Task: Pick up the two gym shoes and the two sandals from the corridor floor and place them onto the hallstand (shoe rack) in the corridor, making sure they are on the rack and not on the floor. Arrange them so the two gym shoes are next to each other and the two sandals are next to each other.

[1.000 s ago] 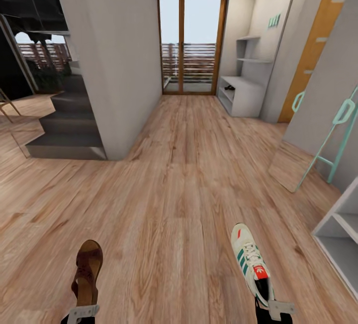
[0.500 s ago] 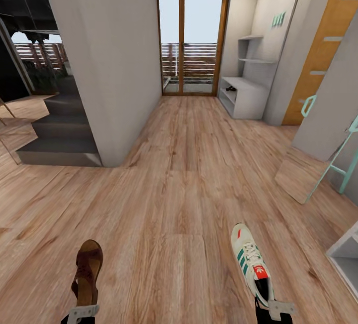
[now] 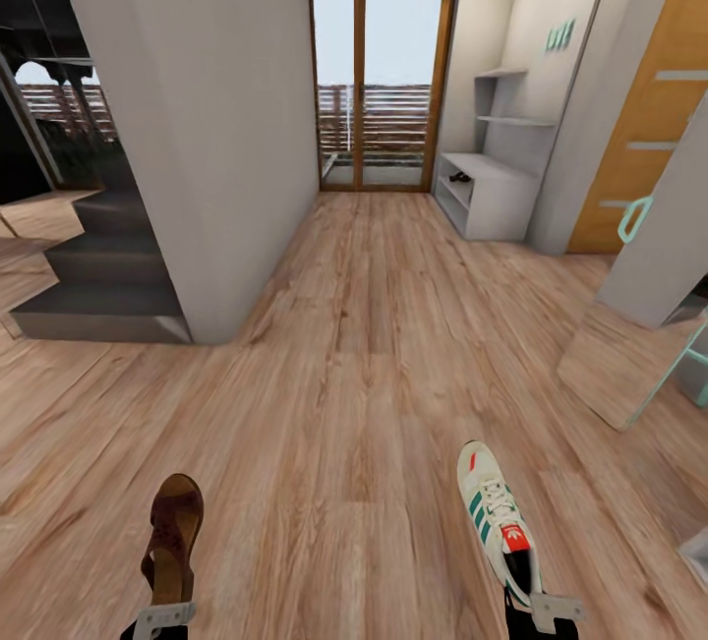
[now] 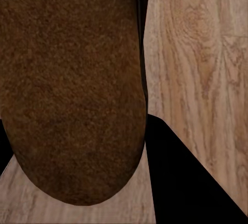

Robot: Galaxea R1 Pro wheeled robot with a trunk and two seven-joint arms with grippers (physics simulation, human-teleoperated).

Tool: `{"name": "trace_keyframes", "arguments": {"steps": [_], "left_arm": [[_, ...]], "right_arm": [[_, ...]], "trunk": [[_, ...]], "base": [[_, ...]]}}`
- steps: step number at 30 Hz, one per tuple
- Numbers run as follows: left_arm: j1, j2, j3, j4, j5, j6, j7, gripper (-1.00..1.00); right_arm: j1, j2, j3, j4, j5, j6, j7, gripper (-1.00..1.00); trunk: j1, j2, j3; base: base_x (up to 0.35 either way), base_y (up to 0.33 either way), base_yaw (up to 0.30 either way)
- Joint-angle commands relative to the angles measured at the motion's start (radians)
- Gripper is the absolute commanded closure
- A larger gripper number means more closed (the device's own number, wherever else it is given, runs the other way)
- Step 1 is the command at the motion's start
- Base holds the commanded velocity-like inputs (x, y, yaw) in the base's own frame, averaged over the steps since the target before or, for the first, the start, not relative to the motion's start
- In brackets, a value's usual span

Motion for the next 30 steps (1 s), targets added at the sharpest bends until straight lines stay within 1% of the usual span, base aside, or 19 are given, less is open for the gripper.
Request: {"name": "trace_keyframes", "arguments": {"steps": [1, 30], "left_arm": [[-0.001, -0.001, 0.009, 0.000, -0.007, -0.002, -0.008, 1.00], [-0.001, -0.001, 0.009, 0.000, -0.007, -0.002, -0.008, 1.00]], "right_arm": [[-0.001, 0.000, -0.007, 0.001, 0.011, -0.002, -0.004, 1.00], [-0.001, 0.001, -0.007, 0.001, 0.011, -0.002, -0.004, 1.00]], "trunk": [[0.000, 0.000, -0.001], [0.000, 0.000, -0.001]], "base": [[0.336, 0.000, 0.000], [0.336, 0.000, 0.000]]}}
